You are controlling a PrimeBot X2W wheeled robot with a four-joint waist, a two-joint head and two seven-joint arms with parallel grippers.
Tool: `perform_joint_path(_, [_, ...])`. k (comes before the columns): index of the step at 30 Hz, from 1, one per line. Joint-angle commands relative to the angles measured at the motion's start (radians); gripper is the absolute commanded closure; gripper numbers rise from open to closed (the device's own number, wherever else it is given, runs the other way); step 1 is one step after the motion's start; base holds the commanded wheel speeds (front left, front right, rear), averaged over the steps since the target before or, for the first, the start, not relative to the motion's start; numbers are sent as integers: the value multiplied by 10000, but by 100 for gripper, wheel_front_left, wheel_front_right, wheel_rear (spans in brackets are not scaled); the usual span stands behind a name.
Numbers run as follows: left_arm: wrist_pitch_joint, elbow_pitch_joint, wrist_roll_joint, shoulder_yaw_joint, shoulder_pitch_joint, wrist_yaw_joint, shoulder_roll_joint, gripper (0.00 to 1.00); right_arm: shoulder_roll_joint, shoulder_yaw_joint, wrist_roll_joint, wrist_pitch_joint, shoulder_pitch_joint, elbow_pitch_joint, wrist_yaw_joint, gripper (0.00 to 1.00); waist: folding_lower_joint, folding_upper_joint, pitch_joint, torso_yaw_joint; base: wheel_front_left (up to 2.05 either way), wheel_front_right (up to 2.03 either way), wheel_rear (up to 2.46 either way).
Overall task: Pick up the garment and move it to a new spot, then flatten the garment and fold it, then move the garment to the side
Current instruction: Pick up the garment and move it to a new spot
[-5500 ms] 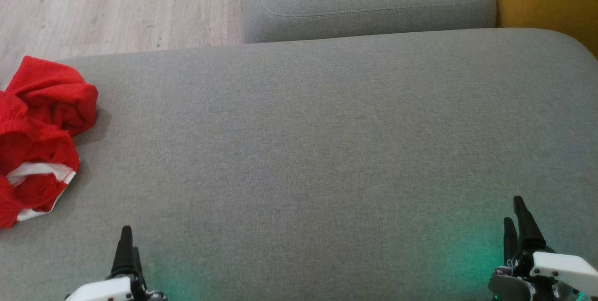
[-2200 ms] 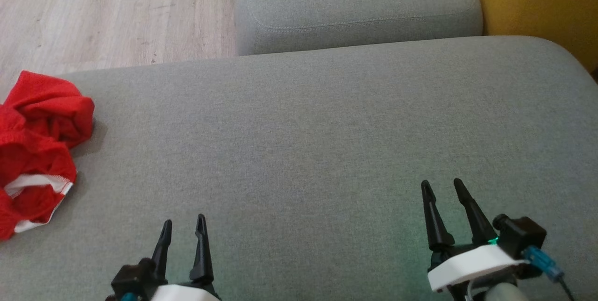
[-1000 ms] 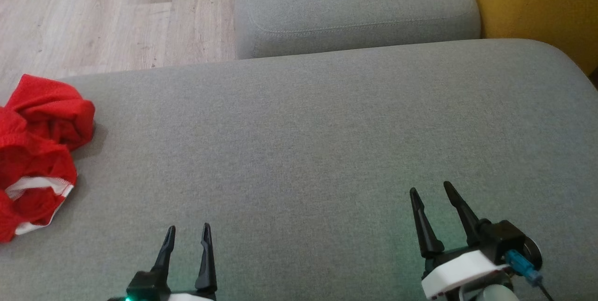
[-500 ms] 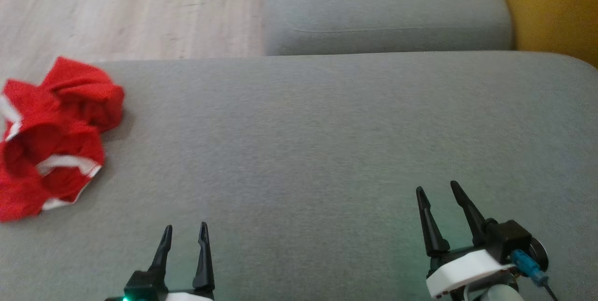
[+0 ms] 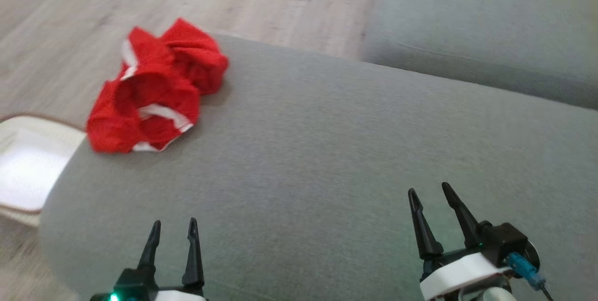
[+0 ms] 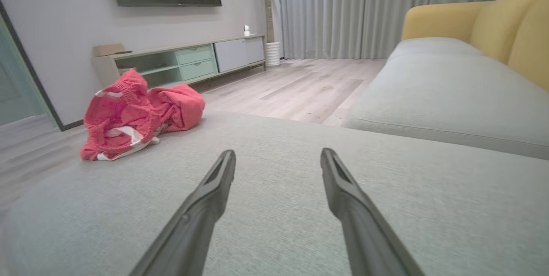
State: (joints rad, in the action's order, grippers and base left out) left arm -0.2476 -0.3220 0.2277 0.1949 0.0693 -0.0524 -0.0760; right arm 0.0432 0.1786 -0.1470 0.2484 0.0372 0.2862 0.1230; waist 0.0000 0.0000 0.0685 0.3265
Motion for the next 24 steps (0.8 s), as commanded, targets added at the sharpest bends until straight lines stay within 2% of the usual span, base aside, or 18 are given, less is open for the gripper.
perform_joint_path(1, [-46,368,-47,-327,-256,-44,-114,0,70,236,-78,134,-177,-343,77,0,0,0,137,739,0,0,0])
perform_joint_path(7, [59,576,6,-381,-180,-121,-257,0,70,307,-222,134,-251,-282,77,0,0,0,210,1310,0,0,0])
perform_joint_path(16, [42,1130,66,-528,-122,-295,-462,0,70,354,-162,134,-335,-243,77,0,0,0,38,1380,0,0,0])
perform_joint_path(21, [68,2397,114,-923,-433,-492,-752,0,70,137,103,134,-326,-497,77,0,0,0,-225,1214,0,0,0])
perform_joint_path(24, [463,3566,125,-1385,-870,-643,-1221,0,70,10,322,134,-363,-741,77,0,0,0,-556,1069,0,0,0])
